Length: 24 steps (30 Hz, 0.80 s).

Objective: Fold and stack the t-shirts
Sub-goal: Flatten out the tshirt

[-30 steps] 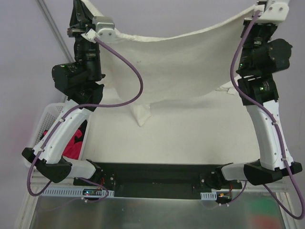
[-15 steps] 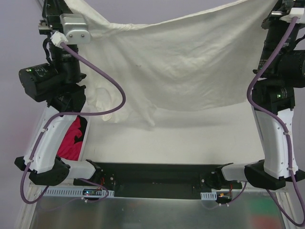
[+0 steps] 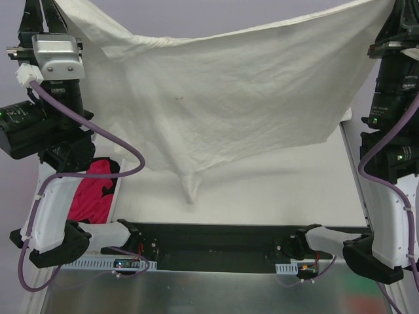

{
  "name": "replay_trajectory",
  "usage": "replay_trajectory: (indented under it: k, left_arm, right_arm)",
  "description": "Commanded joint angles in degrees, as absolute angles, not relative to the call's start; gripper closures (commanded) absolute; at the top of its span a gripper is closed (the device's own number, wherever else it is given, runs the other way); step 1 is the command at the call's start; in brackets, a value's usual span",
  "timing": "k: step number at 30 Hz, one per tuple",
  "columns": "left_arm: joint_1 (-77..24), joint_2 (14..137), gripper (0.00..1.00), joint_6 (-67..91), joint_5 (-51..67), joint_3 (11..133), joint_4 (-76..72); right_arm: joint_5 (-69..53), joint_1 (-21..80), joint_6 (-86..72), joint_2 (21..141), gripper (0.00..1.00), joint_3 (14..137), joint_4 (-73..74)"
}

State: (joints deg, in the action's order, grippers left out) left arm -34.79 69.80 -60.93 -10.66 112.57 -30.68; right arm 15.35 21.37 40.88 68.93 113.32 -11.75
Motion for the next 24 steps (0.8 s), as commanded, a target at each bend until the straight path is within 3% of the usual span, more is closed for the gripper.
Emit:
replay_trajectory:
  k: [1,5,9,14,24]
  left_arm:
    - [-34.5,67.1,1.00,-58.4,-7.6,114.8,-32.3]
    - [-34.5,65.4,1.00,-56.9,-4.1,114.3,-32.1]
    - [-34.5,65.0,1.00,-55.8,1.7,115.0,-33.2]
    - [-34.5,65.5,1.00,-54.6,12.1,116.0,-39.6]
    - [-34.5,65.7,1.00,-48.9,18.0,121.5,-40.3]
  right_arm:
    - [12.7,21.6,39.1,64.6,0.99,112.2,-18.5]
    - [10.5,21.7,38.5,61.9,0.99,109.7,-23.2]
    - [6.9,21.6,38.4,60.3,0.99,104.4,-40.4]
    - [0.5,21.6,39.7,62.5,0.99,106.3,-53.3]
    - [-7.2,21.6,37.4,63.1,0.99,111.6,-57.2]
